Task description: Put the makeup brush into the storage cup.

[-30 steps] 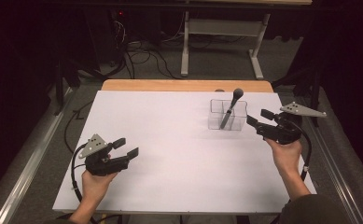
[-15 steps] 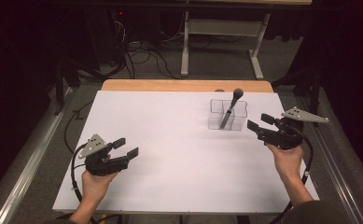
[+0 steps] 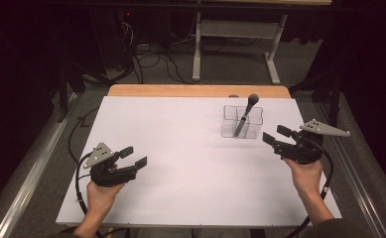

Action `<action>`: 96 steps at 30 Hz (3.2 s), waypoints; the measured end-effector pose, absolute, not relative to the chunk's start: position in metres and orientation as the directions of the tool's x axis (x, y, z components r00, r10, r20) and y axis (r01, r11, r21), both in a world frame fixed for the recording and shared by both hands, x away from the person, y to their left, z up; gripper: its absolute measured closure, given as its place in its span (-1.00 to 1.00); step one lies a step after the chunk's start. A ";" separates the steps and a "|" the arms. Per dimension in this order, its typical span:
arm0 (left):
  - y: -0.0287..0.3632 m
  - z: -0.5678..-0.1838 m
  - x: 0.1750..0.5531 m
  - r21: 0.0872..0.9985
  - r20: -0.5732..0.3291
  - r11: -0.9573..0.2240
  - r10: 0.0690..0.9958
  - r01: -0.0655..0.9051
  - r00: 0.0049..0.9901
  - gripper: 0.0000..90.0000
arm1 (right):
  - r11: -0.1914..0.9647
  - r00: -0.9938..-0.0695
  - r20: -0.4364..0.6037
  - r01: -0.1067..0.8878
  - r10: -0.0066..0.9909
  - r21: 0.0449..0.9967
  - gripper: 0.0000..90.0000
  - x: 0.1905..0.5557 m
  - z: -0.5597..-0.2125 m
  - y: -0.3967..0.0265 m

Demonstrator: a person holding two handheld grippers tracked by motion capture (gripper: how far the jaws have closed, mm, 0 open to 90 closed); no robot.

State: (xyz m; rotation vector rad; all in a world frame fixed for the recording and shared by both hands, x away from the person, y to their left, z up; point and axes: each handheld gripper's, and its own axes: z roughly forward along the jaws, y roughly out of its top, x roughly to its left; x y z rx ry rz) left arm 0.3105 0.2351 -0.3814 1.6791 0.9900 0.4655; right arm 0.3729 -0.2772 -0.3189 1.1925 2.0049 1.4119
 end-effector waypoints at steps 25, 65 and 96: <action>0.235 -0.382 0.311 0.923 -0.171 -0.076 0.799 0.378 0.577 -0.27 | 0.131 -0.577 0.145 0.409 0.804 0.903 -0.21 0.354 -0.327 -0.274; 0.235 -0.382 0.311 0.923 -0.172 -0.074 0.799 0.378 0.576 -0.27 | 0.156 -0.631 0.160 0.415 0.759 0.897 -0.21 0.333 -0.349 -0.260; 0.235 -0.381 0.310 0.925 -0.172 -0.071 0.798 0.374 0.577 -0.27 | 0.174 -0.645 0.159 0.421 0.747 0.890 -0.22 0.321 -0.363 -0.256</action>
